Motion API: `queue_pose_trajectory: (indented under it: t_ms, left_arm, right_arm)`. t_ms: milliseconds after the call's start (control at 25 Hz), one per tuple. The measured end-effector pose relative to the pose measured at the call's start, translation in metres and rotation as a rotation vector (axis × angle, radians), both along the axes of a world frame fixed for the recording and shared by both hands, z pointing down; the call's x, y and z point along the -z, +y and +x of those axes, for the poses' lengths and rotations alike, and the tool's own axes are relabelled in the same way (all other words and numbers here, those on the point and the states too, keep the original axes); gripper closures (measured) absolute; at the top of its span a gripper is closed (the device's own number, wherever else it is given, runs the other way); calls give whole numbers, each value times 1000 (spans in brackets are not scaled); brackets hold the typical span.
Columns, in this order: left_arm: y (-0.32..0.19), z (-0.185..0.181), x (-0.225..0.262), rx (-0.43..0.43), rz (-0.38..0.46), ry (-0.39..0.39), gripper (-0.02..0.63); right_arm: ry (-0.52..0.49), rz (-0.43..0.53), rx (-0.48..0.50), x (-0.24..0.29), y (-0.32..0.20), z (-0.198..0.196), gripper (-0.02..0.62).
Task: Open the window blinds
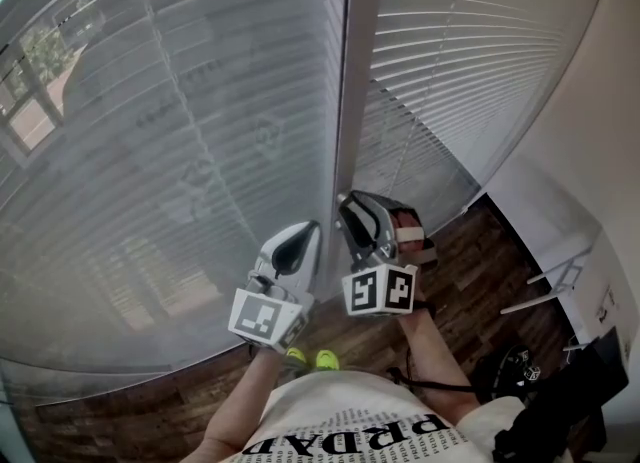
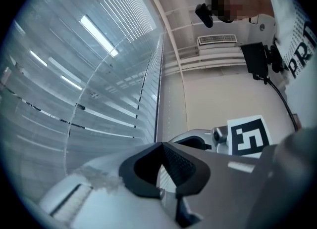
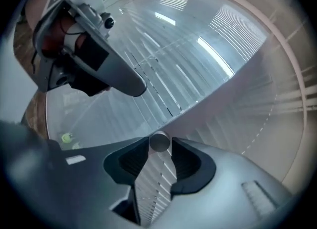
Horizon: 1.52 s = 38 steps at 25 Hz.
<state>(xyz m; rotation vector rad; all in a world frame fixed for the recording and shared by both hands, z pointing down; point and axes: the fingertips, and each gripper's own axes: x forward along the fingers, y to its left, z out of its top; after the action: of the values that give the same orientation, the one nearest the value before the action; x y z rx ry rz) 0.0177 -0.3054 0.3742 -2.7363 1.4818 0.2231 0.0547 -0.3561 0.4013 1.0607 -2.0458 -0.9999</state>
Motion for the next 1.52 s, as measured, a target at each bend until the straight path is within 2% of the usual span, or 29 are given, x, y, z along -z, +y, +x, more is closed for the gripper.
queue_pose_trajectory:
  t_ms: [160, 280, 480, 640, 840, 1040, 1120, 1240, 1520]
  left_arm:
    - [0, 6, 9, -16, 33, 53, 615]
    - [0, 3, 10, -10, 35, 60, 615]
    - [-1, -3, 6, -3, 39, 28, 615]
    - [-2, -4, 6, 7, 34, 34, 614]
    - [-3, -5, 5, 15, 17, 30, 615]
    - [-2, -6, 7, 18, 29, 18, 614]
    - [-1, -7, 4, 20, 26, 4, 614]
    - [1, -8, 5, 17, 29, 19, 615]
    - [3, -8, 6, 11, 37, 28, 615]
  right_arm:
    - [59, 30, 12, -1, -5, -3, 469]
    - [69, 32, 14, -1, -7, -5, 469]
    - [39, 25, 16, 0, -7, -6, 472]
    - [1, 1, 18, 0, -8, -6, 472]
    - [-95, -47, 16, -1, -9, -4, 472]
    - [-253, -114, 15, 5, -9, -3, 472]
    - [-288, -129, 14, 5, -9, -3, 472]
    - [-327, -155, 9, 5, -9, -3, 472]
    - [-492, -238, 12, 7, -10, -2, 472]
